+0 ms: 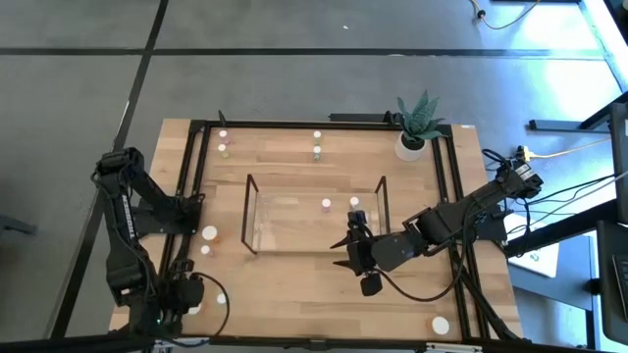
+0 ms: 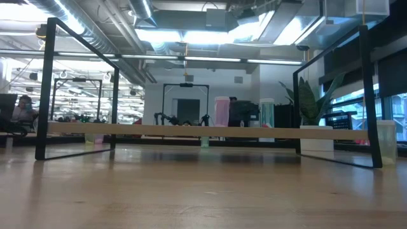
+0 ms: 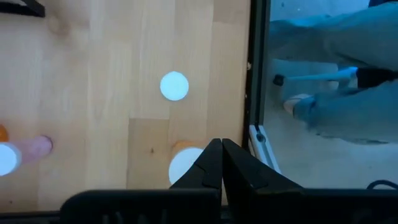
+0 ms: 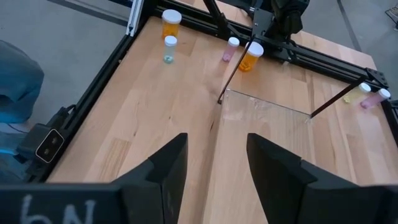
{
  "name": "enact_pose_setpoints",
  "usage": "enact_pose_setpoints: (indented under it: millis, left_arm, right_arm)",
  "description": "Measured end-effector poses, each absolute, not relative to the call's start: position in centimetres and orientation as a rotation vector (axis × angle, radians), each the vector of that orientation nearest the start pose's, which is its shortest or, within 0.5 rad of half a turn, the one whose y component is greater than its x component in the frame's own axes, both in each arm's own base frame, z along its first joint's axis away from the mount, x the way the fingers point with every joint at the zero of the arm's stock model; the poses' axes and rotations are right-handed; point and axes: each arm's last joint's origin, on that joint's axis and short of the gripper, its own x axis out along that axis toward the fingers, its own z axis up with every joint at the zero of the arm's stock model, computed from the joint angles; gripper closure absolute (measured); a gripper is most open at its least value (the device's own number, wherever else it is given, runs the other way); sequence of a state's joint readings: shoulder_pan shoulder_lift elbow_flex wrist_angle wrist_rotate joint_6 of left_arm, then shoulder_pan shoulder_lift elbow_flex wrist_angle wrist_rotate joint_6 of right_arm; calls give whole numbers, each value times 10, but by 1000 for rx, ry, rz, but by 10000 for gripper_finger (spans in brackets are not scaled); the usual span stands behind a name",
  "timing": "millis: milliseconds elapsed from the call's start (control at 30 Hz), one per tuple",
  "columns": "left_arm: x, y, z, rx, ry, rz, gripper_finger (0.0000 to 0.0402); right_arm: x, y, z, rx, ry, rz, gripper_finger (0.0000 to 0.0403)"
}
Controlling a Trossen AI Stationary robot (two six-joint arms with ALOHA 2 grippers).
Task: Pick and place medicine bottles onto shelf by color
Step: Put the bottom left orange pill bottle on the shelf
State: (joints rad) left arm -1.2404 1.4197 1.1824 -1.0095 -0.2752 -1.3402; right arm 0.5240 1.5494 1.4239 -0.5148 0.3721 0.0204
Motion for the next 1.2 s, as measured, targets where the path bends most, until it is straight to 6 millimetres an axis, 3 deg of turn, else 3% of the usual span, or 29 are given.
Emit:
enact_pose_setpoints:
  millis: [433, 933, 1200]
  left_arm:
    - [92, -246, 275, -340, 1210, -28, 388]
    - [91, -245, 274, -327, 1218, -25, 171]
    - [86, -245, 270, -293, 1231, -28, 132]
  right_arm:
    - [300, 161, 340, -257, 579, 141, 235]
    - [300, 162, 340, -258, 579, 141, 235]
    - [300, 161, 340, -258, 579, 141, 235]
